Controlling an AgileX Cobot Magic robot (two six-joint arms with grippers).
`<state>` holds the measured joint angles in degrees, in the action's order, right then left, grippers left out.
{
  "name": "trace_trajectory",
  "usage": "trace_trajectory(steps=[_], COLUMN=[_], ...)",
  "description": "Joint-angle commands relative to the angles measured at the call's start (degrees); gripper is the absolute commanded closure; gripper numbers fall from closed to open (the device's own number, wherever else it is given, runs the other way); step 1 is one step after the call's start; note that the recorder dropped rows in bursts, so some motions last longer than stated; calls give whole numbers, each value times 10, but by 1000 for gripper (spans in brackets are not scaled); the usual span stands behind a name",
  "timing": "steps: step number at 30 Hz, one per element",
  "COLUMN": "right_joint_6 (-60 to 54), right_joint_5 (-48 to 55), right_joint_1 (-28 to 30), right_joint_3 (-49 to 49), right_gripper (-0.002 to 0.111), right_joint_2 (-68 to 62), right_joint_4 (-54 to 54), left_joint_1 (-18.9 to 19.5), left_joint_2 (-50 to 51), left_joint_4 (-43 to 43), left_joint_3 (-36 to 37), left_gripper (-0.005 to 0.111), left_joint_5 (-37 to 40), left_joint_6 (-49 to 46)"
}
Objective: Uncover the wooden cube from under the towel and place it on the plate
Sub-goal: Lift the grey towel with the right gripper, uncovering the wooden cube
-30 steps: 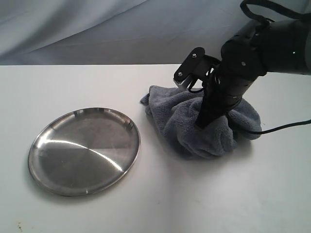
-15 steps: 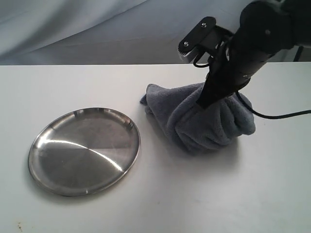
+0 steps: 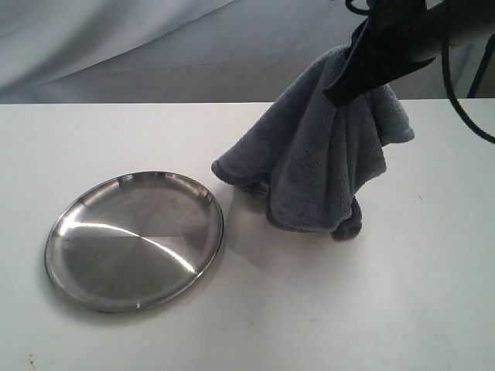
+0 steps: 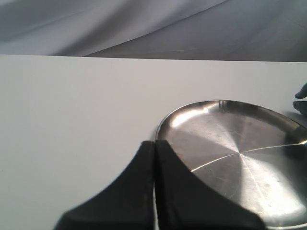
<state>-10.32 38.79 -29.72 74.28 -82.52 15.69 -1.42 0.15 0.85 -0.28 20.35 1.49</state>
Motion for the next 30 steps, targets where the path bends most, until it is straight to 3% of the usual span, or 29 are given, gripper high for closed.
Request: trace_trajectory(steps=[1, 15, 30], right_joint_6=[-2, -2, 8], right_joint_5=[-61, -76, -65], right_joint_1=[5, 5, 5], right_joint_3=[5, 5, 5], right_gripper=[108, 108, 108], right_joint_2=[23, 61, 71], right_joint_4=[2, 3, 85], left_joint_1=[0, 0, 0], left_joint_2=[-2, -2, -2], left_joint_4=[0, 0, 0], left_joint_3=[3, 3, 3], left_gripper=[107, 107, 107], left_joint_5=[-6, -6, -6], left_joint_6=[-1, -1, -1])
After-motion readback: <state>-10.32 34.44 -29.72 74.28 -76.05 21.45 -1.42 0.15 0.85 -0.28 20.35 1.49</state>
